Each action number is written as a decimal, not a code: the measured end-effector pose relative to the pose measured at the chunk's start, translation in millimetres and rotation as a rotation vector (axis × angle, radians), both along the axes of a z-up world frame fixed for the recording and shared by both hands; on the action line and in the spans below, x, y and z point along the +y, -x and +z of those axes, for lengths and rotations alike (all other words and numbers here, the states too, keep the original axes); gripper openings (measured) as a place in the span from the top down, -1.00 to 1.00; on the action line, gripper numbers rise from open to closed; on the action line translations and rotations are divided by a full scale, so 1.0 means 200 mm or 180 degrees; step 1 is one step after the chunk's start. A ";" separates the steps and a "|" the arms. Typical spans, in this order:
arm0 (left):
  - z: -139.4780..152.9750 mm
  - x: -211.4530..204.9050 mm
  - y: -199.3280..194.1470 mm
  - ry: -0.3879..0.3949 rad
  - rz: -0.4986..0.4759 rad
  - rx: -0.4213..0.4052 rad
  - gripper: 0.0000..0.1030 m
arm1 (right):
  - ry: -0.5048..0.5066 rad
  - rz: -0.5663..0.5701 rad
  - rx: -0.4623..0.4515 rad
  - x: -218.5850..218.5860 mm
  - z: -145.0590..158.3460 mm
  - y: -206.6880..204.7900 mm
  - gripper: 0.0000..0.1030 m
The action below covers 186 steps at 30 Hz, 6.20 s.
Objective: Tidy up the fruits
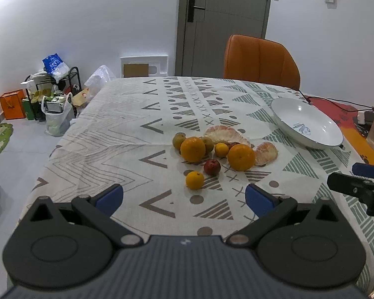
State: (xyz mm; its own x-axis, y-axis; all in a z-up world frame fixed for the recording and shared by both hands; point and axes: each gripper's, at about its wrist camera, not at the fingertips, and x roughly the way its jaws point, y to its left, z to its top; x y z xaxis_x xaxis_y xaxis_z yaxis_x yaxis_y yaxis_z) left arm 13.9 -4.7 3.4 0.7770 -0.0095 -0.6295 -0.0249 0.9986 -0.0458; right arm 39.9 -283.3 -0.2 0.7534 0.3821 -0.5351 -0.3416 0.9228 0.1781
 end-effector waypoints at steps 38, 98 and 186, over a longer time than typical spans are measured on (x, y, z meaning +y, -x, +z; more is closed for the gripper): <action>-0.02 -0.02 -0.01 0.0006 -0.0127 -0.0028 -1.00 | -0.0052 -0.0011 -0.0015 -0.01 -0.02 -0.01 -1.00; -0.19 0.15 -0.33 0.0199 0.0011 0.0181 0.57 | -0.0125 0.0655 0.0188 0.39 -0.18 -0.48 -0.13; -0.04 -0.78 -0.81 0.0170 -0.1123 -0.0240 0.57 | -0.0144 -0.0796 -0.0230 -0.53 -0.09 -0.40 0.09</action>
State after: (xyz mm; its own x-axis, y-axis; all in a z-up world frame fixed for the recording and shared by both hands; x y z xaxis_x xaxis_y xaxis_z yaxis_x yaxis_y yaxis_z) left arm 175.7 -159.7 -5.2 0.7642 -0.3166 -0.5620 0.3261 0.9413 -0.0868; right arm 120.0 -390.0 -17.4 0.8630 0.2017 -0.4632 -0.1173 0.9718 0.2046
